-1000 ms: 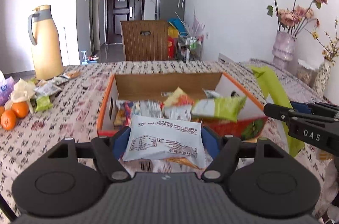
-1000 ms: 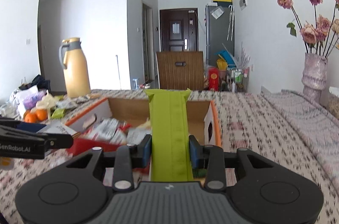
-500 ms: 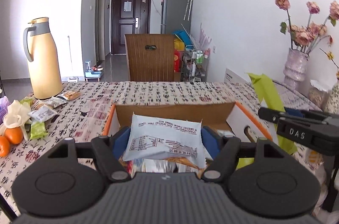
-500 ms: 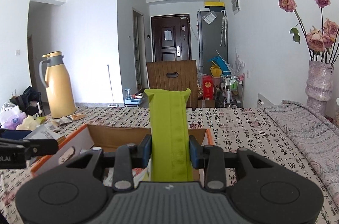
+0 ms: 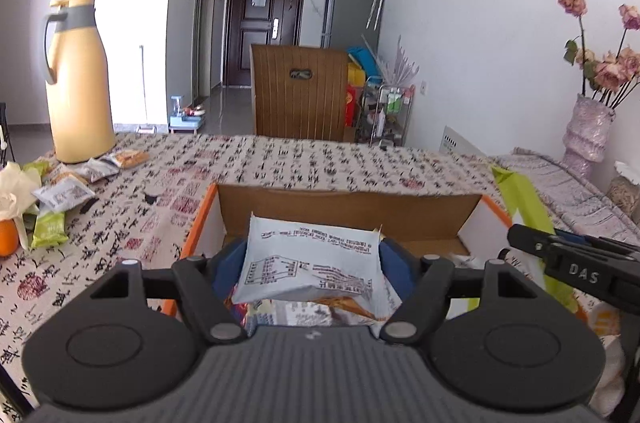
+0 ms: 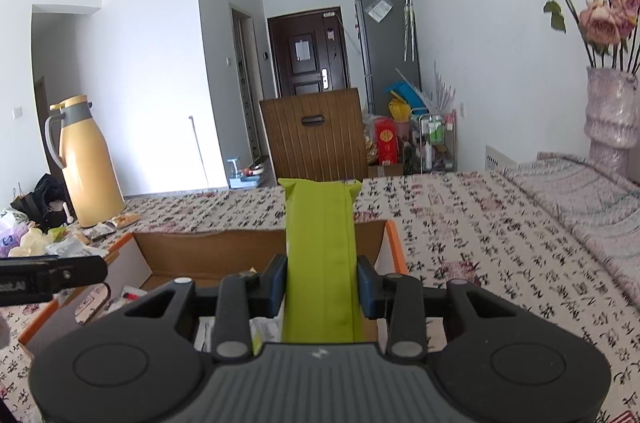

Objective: Organize snacks
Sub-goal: 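Drop both packets into the box and open both grippers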

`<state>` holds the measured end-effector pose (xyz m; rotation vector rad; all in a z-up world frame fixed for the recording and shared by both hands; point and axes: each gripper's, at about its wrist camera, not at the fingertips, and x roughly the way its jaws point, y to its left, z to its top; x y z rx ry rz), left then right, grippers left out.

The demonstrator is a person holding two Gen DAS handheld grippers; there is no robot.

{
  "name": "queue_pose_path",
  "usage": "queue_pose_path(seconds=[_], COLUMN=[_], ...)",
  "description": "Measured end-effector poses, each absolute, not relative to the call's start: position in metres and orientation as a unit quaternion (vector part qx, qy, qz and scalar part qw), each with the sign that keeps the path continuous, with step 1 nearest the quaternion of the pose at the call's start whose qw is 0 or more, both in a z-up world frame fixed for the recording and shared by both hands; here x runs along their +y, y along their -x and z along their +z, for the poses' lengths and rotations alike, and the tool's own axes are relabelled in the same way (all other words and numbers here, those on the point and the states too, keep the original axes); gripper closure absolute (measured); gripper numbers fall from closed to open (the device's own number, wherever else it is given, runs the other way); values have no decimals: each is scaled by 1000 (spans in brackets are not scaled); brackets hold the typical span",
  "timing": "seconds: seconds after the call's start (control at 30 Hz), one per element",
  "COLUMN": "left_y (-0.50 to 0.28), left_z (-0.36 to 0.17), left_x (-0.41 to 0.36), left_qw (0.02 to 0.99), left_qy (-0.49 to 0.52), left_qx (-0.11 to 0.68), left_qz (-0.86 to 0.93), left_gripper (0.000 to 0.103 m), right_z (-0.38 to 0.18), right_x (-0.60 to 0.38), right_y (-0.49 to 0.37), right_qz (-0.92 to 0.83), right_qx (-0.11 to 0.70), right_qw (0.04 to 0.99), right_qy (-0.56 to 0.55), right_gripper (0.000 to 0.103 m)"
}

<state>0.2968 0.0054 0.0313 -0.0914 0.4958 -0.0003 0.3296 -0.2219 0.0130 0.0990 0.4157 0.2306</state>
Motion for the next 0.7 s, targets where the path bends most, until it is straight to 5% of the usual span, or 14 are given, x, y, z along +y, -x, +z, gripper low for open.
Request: queue_pose_path(seconds=[0.2, 0.33, 0.47, 0.6, 0.7], left_y=[-297, -293, -289, -289, -289], left_z=[24, 25, 27, 28, 28], left_x=[7, 6, 6, 6, 7], left_qw=[968, 970, 972, 971, 971], left_qy=[41, 41, 41, 45, 47], left_qx=[249, 238, 230, 233, 234], left_qz=[3, 8, 17, 24, 26], left_gripper=[27, 15, 0, 0, 0], right_z=[3, 3, 7, 8, 9], right_x=[-218, -219, -223, -223, -221], right_y=[-333, -330, -326, -323, -321], right_qz=[118, 118, 115, 115, 114], right_qx=[224, 218, 206, 204, 201], right_qw=[967, 968, 970, 971, 971], right_qy=[-40, -45, -54, -57, -54], right_gripper=[67, 64, 34, 9, 0])
